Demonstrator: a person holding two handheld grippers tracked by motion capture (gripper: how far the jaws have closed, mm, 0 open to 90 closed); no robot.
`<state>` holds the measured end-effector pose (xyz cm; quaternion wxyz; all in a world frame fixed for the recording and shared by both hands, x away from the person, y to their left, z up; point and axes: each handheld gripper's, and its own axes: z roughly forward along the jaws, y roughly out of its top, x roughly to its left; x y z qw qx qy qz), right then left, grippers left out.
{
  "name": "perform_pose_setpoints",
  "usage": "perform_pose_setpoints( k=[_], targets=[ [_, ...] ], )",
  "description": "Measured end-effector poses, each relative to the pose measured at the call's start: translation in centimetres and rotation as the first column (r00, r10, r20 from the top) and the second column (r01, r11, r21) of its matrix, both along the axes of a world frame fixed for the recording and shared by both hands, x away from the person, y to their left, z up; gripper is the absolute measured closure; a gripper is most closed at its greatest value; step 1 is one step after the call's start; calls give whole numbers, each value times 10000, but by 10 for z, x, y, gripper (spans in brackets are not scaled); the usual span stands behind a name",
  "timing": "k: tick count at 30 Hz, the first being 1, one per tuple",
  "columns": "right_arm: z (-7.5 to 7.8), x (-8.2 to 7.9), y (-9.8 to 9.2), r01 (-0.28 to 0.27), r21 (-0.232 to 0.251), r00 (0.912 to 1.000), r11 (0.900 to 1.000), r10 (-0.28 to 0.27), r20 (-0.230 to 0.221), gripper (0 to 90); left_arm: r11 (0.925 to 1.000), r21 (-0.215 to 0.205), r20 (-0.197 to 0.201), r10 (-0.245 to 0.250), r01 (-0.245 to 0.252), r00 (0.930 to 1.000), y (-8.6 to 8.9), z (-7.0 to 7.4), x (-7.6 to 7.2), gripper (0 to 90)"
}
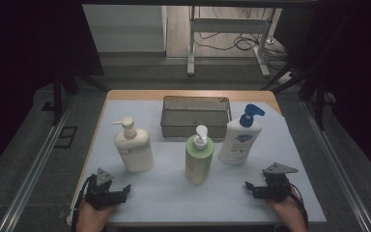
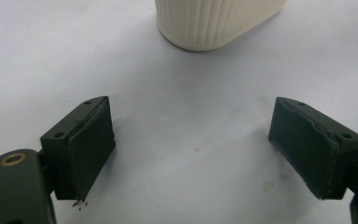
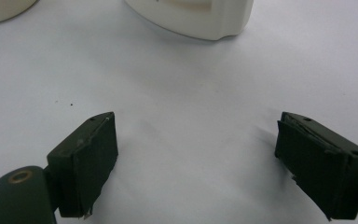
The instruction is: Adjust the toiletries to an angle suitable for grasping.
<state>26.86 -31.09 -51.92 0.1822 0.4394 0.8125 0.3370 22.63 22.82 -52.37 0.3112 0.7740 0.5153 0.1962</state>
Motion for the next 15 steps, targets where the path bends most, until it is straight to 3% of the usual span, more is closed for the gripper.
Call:
perform_pose_setpoints(
  k=[15],
  targets=[
    [0,0,0,2,10,10000,10000,-2,-17,125,10000,-44,-15,-24,24,10000,1,0,0,137]
  ],
)
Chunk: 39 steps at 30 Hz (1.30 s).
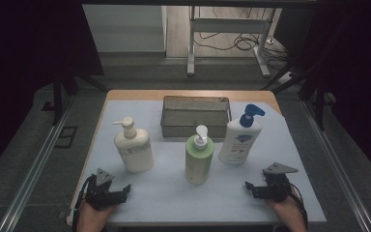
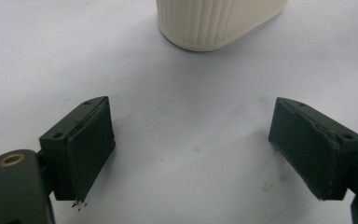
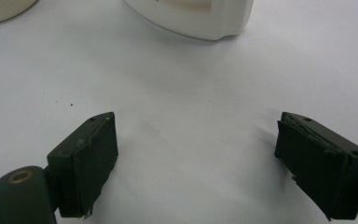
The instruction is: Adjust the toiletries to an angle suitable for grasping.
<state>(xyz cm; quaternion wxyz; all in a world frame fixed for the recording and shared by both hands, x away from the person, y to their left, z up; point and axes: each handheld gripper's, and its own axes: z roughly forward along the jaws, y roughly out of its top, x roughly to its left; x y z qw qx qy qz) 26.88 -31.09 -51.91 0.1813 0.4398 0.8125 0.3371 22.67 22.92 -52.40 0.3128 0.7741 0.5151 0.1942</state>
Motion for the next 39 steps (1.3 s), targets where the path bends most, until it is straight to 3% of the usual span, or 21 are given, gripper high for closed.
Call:
perform_pose_setpoints(
  k=[23,31,39],
  targets=[
    [4,2,-3,-118,-56,9997,9999,117,-204,162,10000,-7,-17,-3,3,10000,0,0,0,136],
    [10,4,-7,103,375,9996,9992,-93,-249,145,10000,-9,-16,-2,2,10000,0,0,0,136],
    [16,4,-5,-61,218,9996,9997,68,-285,151,10000,-7,-13,2,-2,10000,0,0,0,136]
  ],
)
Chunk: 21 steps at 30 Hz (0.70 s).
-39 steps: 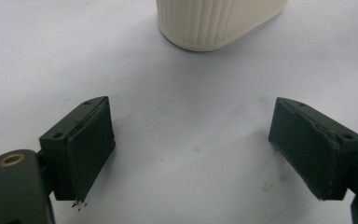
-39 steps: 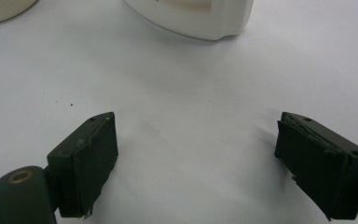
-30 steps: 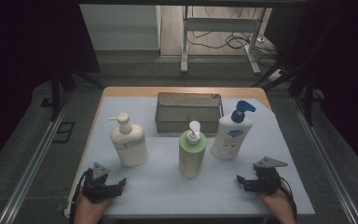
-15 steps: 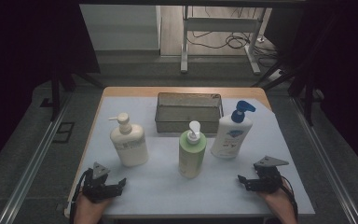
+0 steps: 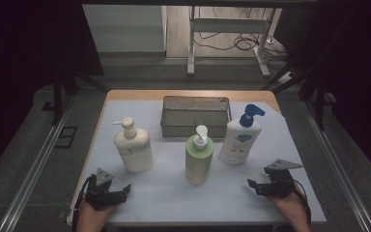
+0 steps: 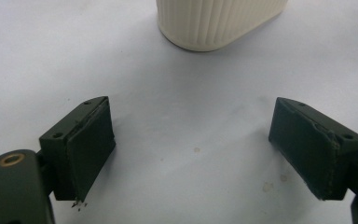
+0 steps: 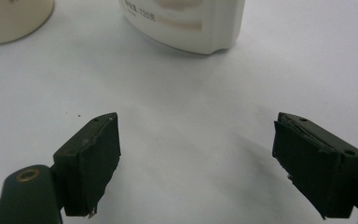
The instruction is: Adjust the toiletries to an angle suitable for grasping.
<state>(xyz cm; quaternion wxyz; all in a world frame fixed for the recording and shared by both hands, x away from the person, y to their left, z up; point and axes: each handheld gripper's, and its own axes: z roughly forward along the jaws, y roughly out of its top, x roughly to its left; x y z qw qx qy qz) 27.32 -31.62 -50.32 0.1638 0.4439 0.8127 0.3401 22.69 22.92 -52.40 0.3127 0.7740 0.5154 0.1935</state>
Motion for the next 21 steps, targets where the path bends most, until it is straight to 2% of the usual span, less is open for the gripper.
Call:
perform_pose_setpoints(
  k=[13,16,21],
  targets=[
    [8,4,1,-50,48,9998,10000,49,179,251,10000,-5,18,2,-2,10000,0,0,0,136],
    [13,7,0,-26,363,9999,9993,21,145,285,10000,-14,28,5,-5,10000,0,0,0,136],
    [17,10,-3,2,552,10000,9985,-8,98,327,10000,-18,30,7,-7,10000,0,0,0,136]
  ],
)
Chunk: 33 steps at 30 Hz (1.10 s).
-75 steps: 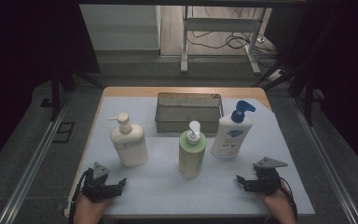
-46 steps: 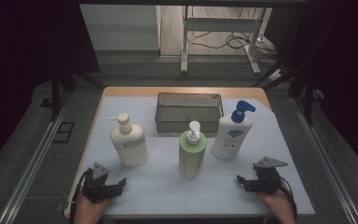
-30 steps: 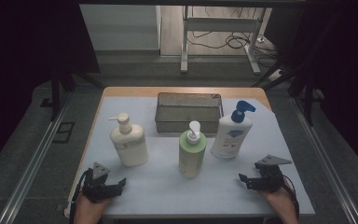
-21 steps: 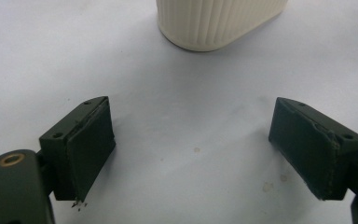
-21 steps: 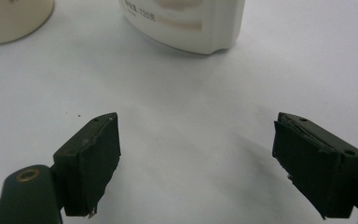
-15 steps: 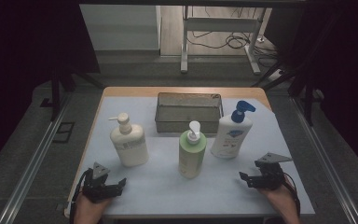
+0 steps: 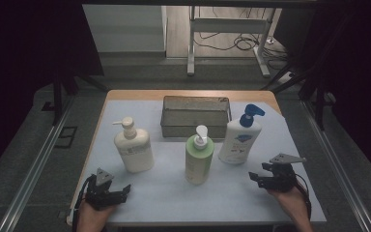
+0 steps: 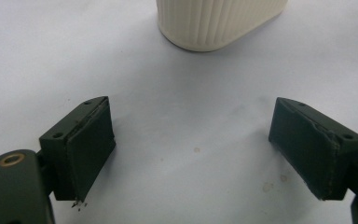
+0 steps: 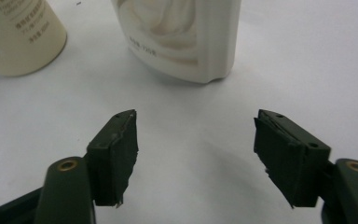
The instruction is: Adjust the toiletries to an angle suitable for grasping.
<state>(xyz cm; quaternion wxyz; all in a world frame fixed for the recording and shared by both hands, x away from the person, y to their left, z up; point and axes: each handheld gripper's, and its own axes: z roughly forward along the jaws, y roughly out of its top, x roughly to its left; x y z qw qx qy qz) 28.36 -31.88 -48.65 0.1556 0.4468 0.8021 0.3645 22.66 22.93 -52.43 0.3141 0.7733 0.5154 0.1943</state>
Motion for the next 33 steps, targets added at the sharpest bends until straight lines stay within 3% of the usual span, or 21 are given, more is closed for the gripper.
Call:
perform_pose_setpoints(
  k=[18,25,28,33],
  targets=[
    [6,22,-5,13,46,10000,10000,-13,-2,649,10000,-5,3,2,-2,10000,0,0,0,136],
    [6,41,-8,205,558,9998,9982,-204,-27,874,10000,-14,3,6,-6,10000,0,0,0,136],
    [6,48,-8,314,795,9995,9963,-309,-71,894,10000,-9,2,2,-2,10000,0,0,0,136],
    [6,60,-5,351,759,9994,9965,-345,-86,895,10000,14,-2,-17,17,10000,0,0,0,136]
  ],
)
